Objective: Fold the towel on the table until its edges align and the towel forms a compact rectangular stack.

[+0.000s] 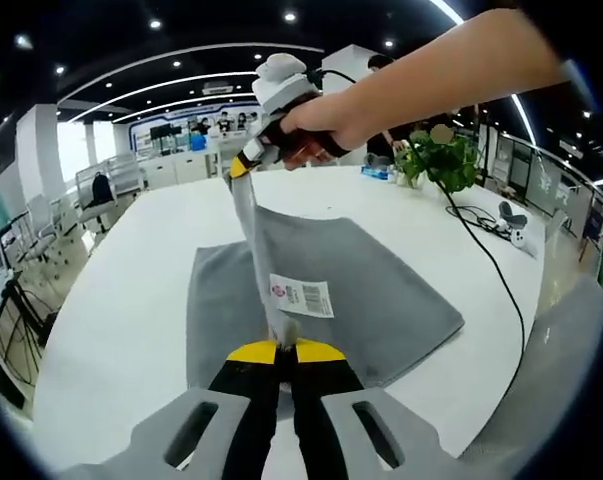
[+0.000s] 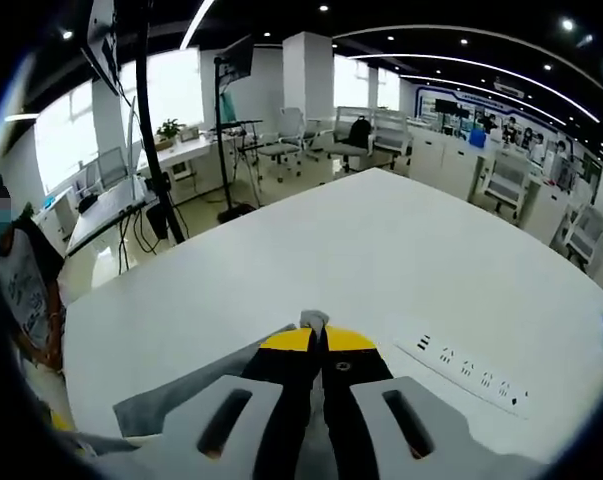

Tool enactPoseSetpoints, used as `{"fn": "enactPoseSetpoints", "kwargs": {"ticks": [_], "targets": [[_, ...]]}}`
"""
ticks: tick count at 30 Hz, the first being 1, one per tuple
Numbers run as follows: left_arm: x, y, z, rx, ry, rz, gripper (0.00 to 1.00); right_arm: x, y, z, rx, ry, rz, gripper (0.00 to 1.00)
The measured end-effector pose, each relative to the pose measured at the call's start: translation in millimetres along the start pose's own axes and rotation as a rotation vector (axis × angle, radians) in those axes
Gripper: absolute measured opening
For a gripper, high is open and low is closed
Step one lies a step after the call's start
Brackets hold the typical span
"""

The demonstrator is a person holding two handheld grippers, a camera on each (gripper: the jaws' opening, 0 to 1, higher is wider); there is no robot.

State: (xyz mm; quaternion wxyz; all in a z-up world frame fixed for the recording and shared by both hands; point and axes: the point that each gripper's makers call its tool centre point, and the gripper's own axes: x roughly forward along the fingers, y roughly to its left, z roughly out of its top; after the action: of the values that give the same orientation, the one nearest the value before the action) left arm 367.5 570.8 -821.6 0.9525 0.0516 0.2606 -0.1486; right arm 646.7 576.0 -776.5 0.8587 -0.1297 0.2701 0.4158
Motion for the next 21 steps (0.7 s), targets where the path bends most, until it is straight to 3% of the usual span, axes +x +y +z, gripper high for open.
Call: {"fn": "enactPoseSetpoints", "kwargs": {"ticks": [21], "targets": [[16.4, 16.0, -40.7, 0.004, 0.1, 0.029, 0.04, 37.3, 10.5, -22.1, 0.022, 0.007, 0.028, 0.0]]}}
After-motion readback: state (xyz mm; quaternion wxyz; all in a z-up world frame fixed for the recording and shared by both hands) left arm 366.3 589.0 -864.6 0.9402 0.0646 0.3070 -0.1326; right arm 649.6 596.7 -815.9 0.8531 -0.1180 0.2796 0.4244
